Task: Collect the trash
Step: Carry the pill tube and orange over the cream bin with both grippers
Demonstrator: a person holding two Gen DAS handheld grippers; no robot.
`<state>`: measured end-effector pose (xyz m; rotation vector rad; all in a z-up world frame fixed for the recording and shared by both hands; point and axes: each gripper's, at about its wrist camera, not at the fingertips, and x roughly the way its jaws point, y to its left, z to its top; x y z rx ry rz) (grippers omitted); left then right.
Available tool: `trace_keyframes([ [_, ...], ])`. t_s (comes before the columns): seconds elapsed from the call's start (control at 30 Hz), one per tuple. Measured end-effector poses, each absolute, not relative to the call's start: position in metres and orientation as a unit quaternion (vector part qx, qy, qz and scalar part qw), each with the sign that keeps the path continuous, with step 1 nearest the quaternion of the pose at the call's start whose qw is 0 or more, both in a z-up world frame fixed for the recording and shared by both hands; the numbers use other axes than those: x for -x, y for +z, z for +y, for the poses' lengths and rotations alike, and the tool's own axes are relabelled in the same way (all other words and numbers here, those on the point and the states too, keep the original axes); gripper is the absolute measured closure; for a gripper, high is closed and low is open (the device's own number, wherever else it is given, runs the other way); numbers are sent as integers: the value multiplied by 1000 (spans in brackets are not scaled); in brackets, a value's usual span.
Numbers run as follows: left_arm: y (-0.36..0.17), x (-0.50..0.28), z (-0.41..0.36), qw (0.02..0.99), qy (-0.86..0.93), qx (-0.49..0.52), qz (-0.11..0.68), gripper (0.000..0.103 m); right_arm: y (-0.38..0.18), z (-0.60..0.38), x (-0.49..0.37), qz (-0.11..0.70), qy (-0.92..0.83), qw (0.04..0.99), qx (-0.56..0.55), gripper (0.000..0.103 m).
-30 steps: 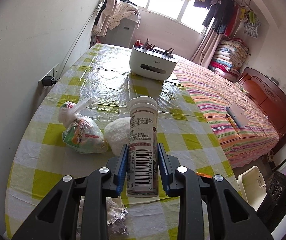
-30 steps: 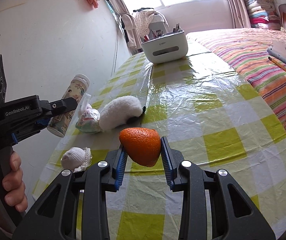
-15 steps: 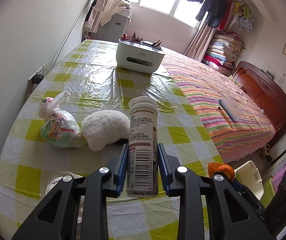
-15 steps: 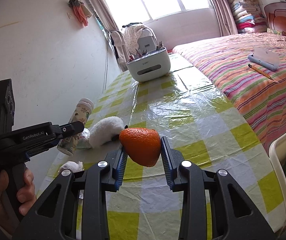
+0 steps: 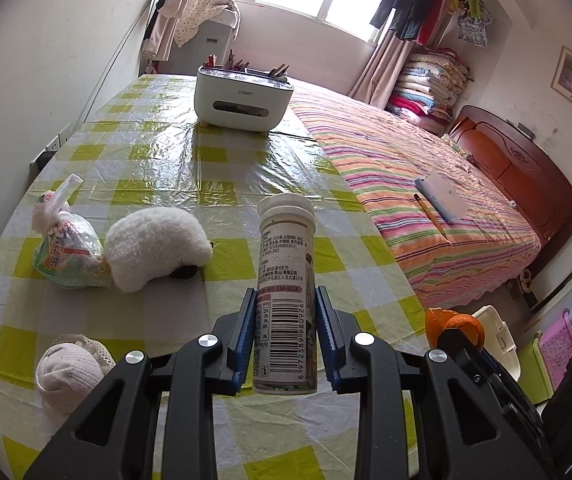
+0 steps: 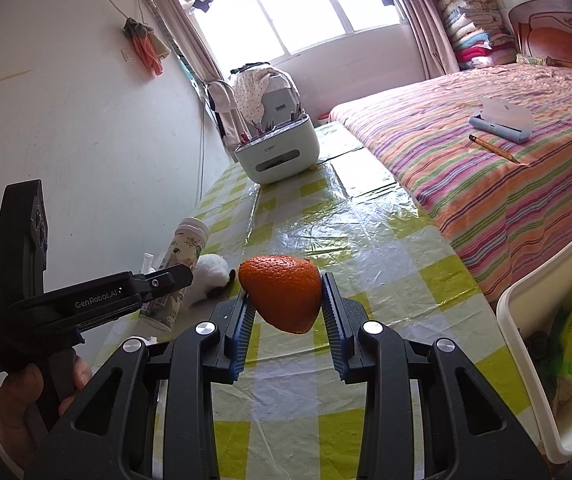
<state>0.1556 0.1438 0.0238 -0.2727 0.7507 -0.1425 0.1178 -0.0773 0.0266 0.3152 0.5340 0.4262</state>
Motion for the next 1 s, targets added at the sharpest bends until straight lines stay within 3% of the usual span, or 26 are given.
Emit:
trace_keyframes([
  [1.0,17,-166,46,905,-151,92,387,75,20,-188,-111,212,83,948,-220,71],
])
